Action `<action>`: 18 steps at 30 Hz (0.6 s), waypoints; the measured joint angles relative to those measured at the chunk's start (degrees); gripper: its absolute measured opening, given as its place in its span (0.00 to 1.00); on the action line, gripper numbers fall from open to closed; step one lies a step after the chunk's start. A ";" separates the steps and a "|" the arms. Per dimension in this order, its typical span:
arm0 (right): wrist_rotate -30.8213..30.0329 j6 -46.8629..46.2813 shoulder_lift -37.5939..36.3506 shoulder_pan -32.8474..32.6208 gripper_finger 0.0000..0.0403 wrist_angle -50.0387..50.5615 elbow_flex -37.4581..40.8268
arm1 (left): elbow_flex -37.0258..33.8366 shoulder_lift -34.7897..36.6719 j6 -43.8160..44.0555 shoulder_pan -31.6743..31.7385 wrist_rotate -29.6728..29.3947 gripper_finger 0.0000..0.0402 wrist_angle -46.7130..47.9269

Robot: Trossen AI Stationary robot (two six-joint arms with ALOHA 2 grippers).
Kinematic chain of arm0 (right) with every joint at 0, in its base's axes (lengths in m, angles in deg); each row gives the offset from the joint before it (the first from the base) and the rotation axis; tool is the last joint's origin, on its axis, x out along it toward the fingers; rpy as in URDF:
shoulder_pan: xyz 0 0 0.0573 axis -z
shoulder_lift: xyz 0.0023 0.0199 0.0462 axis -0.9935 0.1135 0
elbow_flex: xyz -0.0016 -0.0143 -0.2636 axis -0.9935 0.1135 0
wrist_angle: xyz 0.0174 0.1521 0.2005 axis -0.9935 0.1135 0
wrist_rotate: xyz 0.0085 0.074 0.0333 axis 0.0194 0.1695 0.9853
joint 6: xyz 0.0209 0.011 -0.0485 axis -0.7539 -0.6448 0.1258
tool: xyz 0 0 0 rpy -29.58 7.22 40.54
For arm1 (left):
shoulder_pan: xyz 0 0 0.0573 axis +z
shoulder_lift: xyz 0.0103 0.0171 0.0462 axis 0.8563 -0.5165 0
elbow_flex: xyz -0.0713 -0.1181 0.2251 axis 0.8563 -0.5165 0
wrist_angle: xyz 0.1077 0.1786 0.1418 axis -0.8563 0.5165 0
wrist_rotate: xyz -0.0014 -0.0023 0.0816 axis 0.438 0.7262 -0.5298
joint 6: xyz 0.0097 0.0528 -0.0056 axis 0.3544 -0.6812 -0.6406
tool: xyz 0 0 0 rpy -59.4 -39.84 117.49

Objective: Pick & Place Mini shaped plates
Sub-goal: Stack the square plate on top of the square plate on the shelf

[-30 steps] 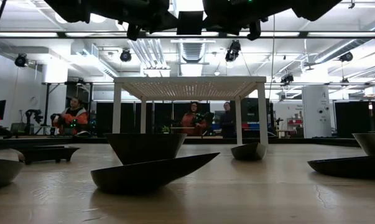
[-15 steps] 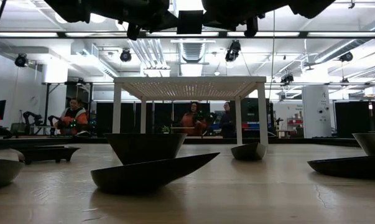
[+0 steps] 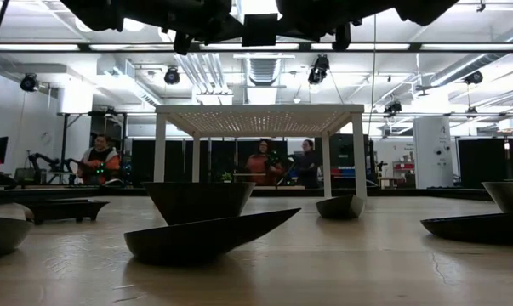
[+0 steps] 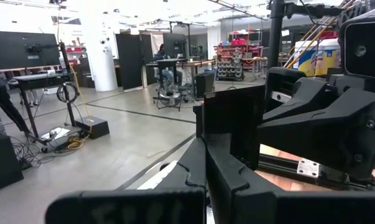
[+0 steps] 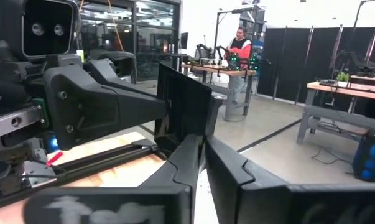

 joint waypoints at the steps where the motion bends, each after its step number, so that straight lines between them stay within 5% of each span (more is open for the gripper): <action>1: 0.27 0.17 0.00 0.00 0.03 -0.01 -0.04 | -0.02 0.00 -0.07 0.00 0.22 0.00 -0.04; 8: 0.35 0.16 0.00 0.37 0.02 -0.05 -0.12 | -0.07 0.00 0.00 0.05 1.66 0.05 -0.07; 18: 0.36 1.10 -2.41 0.79 0.02 2.39 -0.12 | -0.07 0.02 0.53 -0.49 3.94 0.29 0.08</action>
